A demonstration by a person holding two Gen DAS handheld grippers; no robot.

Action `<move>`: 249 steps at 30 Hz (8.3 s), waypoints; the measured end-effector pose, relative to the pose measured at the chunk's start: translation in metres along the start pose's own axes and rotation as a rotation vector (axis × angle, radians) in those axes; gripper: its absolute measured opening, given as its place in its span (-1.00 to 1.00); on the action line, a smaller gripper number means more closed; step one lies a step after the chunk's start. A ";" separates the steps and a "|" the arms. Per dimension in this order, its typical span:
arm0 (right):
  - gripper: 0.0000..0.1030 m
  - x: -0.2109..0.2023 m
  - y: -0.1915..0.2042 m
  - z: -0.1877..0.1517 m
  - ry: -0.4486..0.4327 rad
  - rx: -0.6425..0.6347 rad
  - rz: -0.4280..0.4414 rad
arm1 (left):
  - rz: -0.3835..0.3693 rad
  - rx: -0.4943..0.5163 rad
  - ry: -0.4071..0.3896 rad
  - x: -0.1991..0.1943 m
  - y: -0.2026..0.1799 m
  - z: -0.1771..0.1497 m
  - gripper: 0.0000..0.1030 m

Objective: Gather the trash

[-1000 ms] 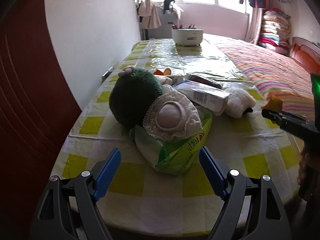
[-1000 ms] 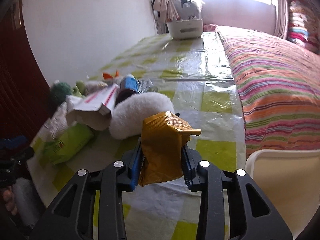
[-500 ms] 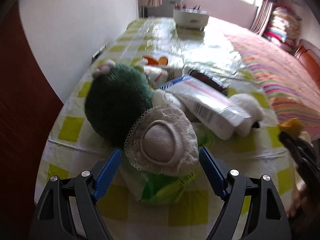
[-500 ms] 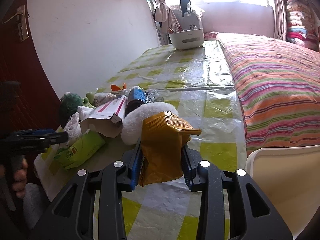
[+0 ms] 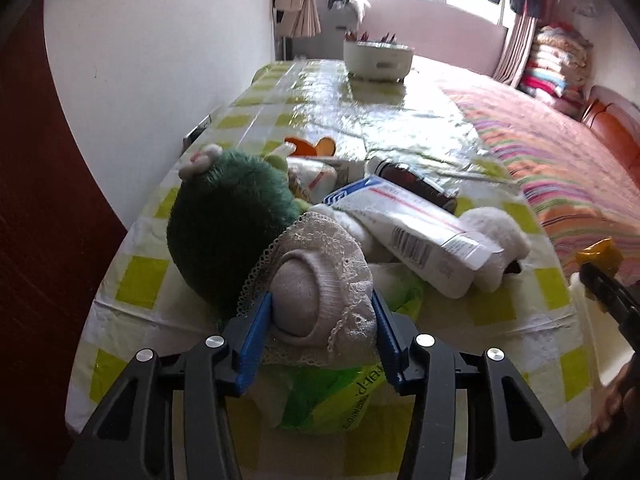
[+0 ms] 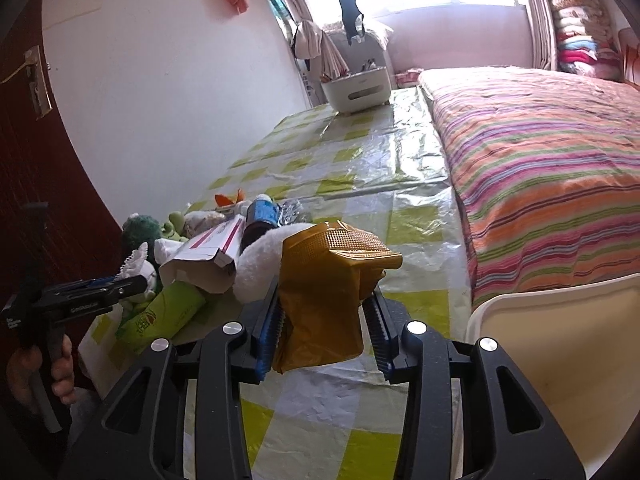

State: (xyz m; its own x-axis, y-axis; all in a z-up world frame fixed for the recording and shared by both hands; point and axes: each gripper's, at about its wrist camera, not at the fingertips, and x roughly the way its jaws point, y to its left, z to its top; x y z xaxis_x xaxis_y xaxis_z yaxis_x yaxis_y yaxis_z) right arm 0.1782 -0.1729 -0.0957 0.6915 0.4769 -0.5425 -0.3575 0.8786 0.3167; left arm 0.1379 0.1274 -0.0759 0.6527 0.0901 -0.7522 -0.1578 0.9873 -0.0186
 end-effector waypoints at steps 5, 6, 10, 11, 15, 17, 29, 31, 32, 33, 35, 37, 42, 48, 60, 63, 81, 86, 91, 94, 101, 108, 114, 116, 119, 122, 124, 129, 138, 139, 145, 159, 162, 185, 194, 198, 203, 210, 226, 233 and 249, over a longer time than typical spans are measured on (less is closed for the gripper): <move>-0.24 -0.009 -0.002 0.001 -0.032 -0.002 -0.011 | -0.047 -0.028 -0.138 -0.028 0.001 0.002 -0.09; -0.24 -0.011 -0.002 0.001 -0.039 -0.003 -0.016 | -0.055 -0.029 -0.162 -0.034 0.000 0.001 -0.09; -0.24 -0.023 -0.008 0.002 -0.082 0.007 -0.043 | -0.120 -0.012 -0.219 -0.049 -0.014 0.004 -0.09; -0.24 -0.027 -0.011 0.002 -0.093 0.011 -0.056 | -0.134 0.000 -0.229 -0.051 -0.020 0.004 -0.09; -0.24 -0.039 -0.021 0.003 -0.130 0.024 -0.109 | -0.202 0.059 -0.245 -0.052 -0.047 0.004 -0.09; -0.24 -0.047 -0.027 0.002 -0.146 0.026 -0.153 | -0.251 0.095 -0.244 -0.050 -0.064 0.004 -0.09; -0.19 -0.084 -0.071 -0.009 -0.204 0.099 -0.403 | -0.516 0.235 -0.217 -0.046 -0.161 0.017 -0.09; -0.13 -0.087 -0.081 -0.012 -0.200 0.120 -0.430 | -0.543 0.247 -0.215 -0.046 -0.171 0.018 -0.09; -0.10 -0.087 -0.086 -0.014 -0.192 0.131 -0.442 | -0.554 0.256 -0.220 -0.048 -0.177 0.016 -0.09; -0.03 -0.087 -0.090 -0.014 -0.187 0.142 -0.452 | -0.570 0.265 -0.225 -0.049 -0.181 0.013 -0.09; 0.00 -0.087 -0.097 -0.018 -0.176 0.158 -0.466 | -0.576 0.284 -0.224 -0.049 -0.187 0.006 -0.09; 0.30 -0.087 -0.102 -0.020 -0.170 0.167 -0.482 | -0.587 0.295 -0.203 -0.045 -0.192 0.000 -0.09; 0.40 -0.093 -0.113 -0.022 -0.193 0.237 -0.467 | -0.618 0.306 -0.158 -0.039 -0.202 -0.007 -0.09; 0.43 -0.121 -0.129 -0.025 -0.309 0.331 -0.483 | -0.681 0.317 -0.097 -0.033 -0.217 -0.012 -0.09; 0.44 -0.155 -0.150 -0.036 -0.424 0.409 -0.508 | -0.765 0.363 0.008 -0.027 -0.264 -0.033 0.04; 0.44 -0.156 -0.149 -0.038 -0.429 0.412 -0.505 | -0.736 0.337 0.015 -0.024 -0.266 -0.035 0.60; 0.48 -0.112 -0.091 -0.017 -0.364 0.269 -0.339 | -0.496 0.192 -0.053 -0.024 -0.165 0.007 0.63; 0.48 -0.080 -0.053 -0.008 -0.309 0.202 -0.235 | -0.380 0.169 -0.090 -0.024 -0.121 0.013 0.63; 0.51 -0.048 -0.004 -0.001 -0.250 0.120 -0.113 | -0.294 0.128 -0.098 -0.023 -0.073 0.018 0.63; 0.63 -0.025 0.028 0.003 -0.201 0.056 -0.032 | -0.258 0.097 -0.107 -0.024 -0.045 0.022 0.63; 0.65 0.032 0.092 0.023 -0.044 -0.134 0.117 | -0.129 0.010 -0.146 -0.032 0.035 0.040 0.63; 0.65 0.089 0.135 0.042 0.162 -0.350 0.134 | -0.111 0.006 -0.020 0.002 0.074 0.043 0.63; 0.65 0.147 0.145 0.053 0.387 -0.427 0.127 | -0.114 0.014 0.054 0.025 0.078 0.037 0.63; 0.65 0.161 0.145 0.054 0.459 -0.420 0.146 | -0.113 0.021 0.074 0.032 0.078 0.035 0.63; 0.61 0.183 0.144 0.053 0.540 -0.406 0.140 | -0.110 0.024 0.092 0.041 0.077 0.033 0.63; 0.16 0.184 0.135 0.052 0.514 -0.389 0.109 | -0.100 0.013 0.091 0.044 0.079 0.033 0.63; 0.11 0.176 0.124 0.056 0.472 -0.330 0.144 | -0.105 0.005 0.089 0.045 0.081 0.034 0.63; 0.11 0.125 0.104 0.054 0.308 -0.200 0.237 | -0.123 -0.066 0.056 0.049 0.093 0.035 0.63; 0.14 0.069 0.059 0.034 0.162 -0.031 0.250 | -0.117 -0.104 -0.031 0.046 0.091 0.037 0.52; 0.14 0.066 0.054 0.032 0.156 -0.016 0.243 | -0.113 -0.106 -0.040 0.046 0.090 0.037 0.47; 0.16 0.052 0.032 0.028 0.095 0.040 0.205 | -0.116 -0.131 -0.115 0.032 0.089 0.041 0.30; 0.16 0.001 0.016 0.022 -0.059 0.036 0.105 | -0.194 -0.116 -0.273 -0.022 0.065 0.050 0.25; 0.16 -0.011 0.010 0.019 -0.085 0.045 0.081 | -0.229 -0.085 -0.282 -0.030 0.047 0.051 0.25; 0.16 -0.113 -0.081 -0.034 -0.249 0.207 -0.297 | -0.498 0.201 -0.236 -0.053 -0.127 0.026 0.25; 0.39 -0.130 -0.113 -0.054 -0.261 0.341 -0.398 | -0.568 0.298 -0.217 -0.065 -0.179 0.006 0.25; 0.46 -0.138 -0.122 -0.056 -0.289 0.400 -0.389 | -0.584 0.324 -0.209 -0.068 -0.192 0.000 0.25; 0.47 -0.151 -0.127 -0.061 -0.345 0.436 -0.401 | -0.597 0.347 -0.190 -0.065 -0.203 -0.005 0.25; 0.47 -0.164 -0.139 -0.065 -0.403 0.511 -0.389 | -0.618 0.363 -0.155 -0.059 -0.216 -0.010 0.25; 0.48 -0.165 -0.136 -0.062 -0.423 0.511 -0.388 | -0.700 0.332 -0.123 -0.039 -0.236 -0.015 0.72; 0.48 -0.160 -0.128 -0.058 -0.415 0.491 -0.371 | -0.682 0.363 -0.175 -0.061 -0.225 -0.015 0.77; 0.63 -0.122 -0.089 -0.044 -0.344 0.384 -0.283 | -0.478 0.267 -0.255 -0.073 -0.153 0.014 0.77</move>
State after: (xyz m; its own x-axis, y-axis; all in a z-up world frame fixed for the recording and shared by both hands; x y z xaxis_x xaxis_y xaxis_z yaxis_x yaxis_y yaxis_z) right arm 0.0978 -0.3086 -0.0925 0.9138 0.1336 -0.3836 0.0789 0.8680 0.4902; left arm 0.1247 -0.0288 -0.0090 0.7677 -0.3762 -0.5188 0.3671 0.9217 -0.1252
